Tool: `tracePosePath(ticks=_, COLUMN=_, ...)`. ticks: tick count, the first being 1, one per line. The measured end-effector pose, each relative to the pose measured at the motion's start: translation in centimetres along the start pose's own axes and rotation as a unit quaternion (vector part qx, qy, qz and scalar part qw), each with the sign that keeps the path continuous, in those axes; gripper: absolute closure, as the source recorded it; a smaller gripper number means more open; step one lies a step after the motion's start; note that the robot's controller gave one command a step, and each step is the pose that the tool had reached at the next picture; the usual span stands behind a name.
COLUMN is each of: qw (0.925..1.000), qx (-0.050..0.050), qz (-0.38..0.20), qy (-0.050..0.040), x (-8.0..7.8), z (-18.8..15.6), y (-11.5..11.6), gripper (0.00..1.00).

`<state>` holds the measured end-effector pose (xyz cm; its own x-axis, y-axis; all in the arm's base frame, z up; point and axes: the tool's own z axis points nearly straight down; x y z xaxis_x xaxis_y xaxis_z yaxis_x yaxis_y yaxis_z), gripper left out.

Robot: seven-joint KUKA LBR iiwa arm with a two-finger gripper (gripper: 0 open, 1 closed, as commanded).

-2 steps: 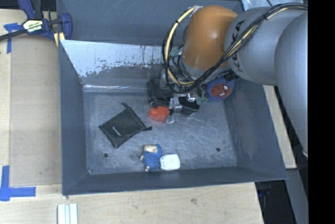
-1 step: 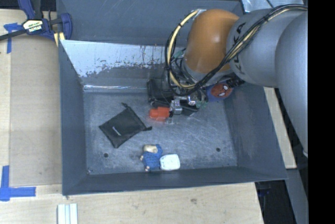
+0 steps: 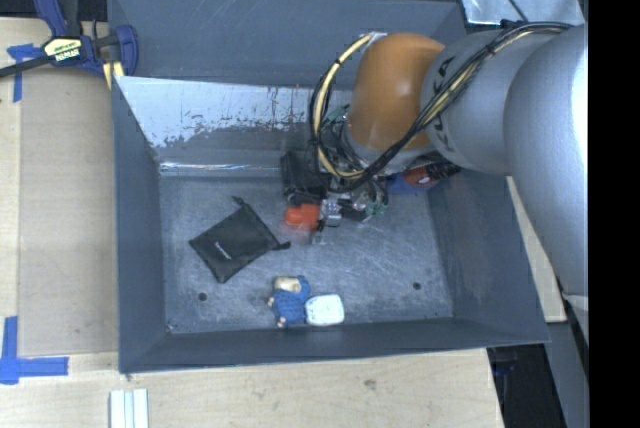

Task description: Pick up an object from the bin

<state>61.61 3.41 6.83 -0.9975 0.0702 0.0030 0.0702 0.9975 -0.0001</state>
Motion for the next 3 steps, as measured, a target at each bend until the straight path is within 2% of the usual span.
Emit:
tracePosePath(ticks=1, qw=1.0, qx=0.0, qz=0.0, qy=-0.0005, x=0.0, z=0.0, y=0.0, gripper=0.0)
tracePosePath(ticks=2, qw=1.0, qx=0.0, qz=-0.001, qy=0.0022, x=0.0, z=0.0, y=0.0, gripper=1.0)
tracePosePath(ticks=3, qw=1.0, qx=0.0, qz=-0.001, qy=-0.0002, x=0.1, z=-1.2, y=0.0, gripper=1.0)
